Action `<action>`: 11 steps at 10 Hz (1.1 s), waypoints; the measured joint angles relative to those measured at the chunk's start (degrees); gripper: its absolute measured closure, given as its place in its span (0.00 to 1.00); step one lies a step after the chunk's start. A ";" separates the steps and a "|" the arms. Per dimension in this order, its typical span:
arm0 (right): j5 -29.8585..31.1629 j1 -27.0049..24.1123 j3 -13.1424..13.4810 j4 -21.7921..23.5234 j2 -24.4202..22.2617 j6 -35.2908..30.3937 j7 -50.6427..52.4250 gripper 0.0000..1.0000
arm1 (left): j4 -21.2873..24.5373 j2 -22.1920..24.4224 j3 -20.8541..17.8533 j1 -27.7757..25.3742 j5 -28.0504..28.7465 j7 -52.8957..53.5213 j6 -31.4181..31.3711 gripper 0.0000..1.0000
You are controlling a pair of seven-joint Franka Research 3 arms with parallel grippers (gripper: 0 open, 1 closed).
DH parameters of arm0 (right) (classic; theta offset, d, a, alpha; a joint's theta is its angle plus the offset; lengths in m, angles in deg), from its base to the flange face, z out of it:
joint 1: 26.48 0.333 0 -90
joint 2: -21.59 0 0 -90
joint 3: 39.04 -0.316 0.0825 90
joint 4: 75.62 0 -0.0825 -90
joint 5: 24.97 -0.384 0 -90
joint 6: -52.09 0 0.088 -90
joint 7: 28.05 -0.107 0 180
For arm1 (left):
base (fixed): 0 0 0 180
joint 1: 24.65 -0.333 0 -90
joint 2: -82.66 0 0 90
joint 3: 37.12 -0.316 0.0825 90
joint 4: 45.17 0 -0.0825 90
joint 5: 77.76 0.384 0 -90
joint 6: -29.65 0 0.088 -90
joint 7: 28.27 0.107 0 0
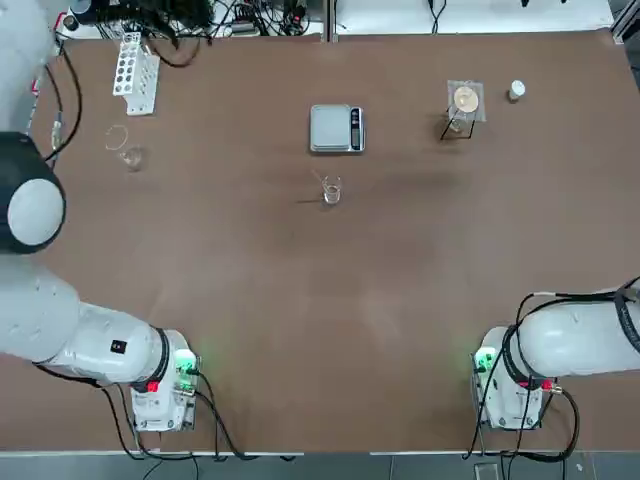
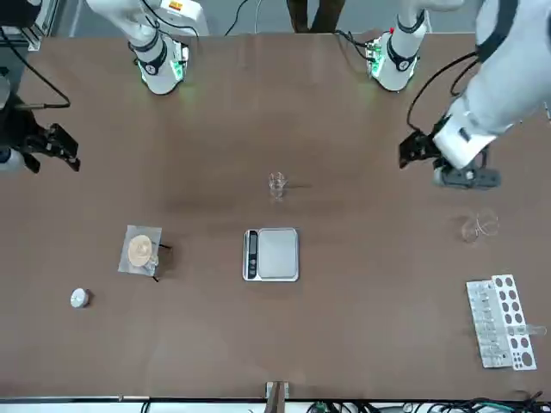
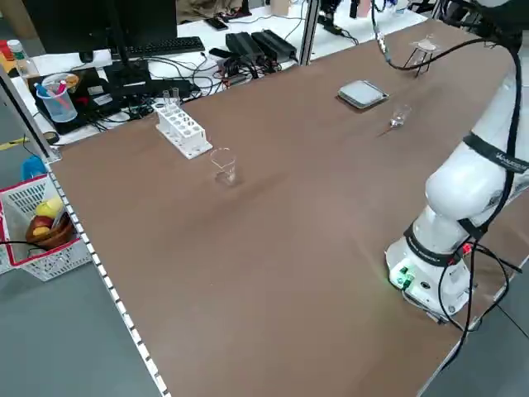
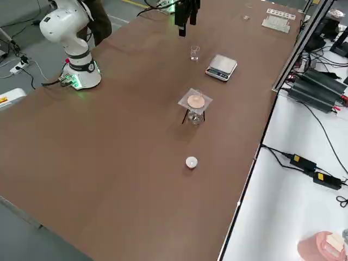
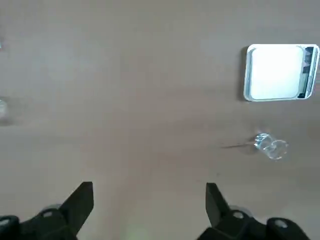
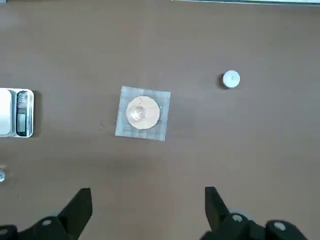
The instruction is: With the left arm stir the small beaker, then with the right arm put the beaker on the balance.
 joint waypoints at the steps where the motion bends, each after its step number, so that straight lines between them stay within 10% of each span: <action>1: 0.00 0.04 0.00 -0.01 0.00 0.00 0.00 0.00 | 0.85 -2.39 2.01 0.14 -1.55 -2.62 -3.36 0.01; 11: 0.00 -0.92 0.55 -0.06 0.00 -0.04 -0.07 0.00 | 19.18 -9.75 11.95 5.17 -11.86 -13.07 -37.78 0.26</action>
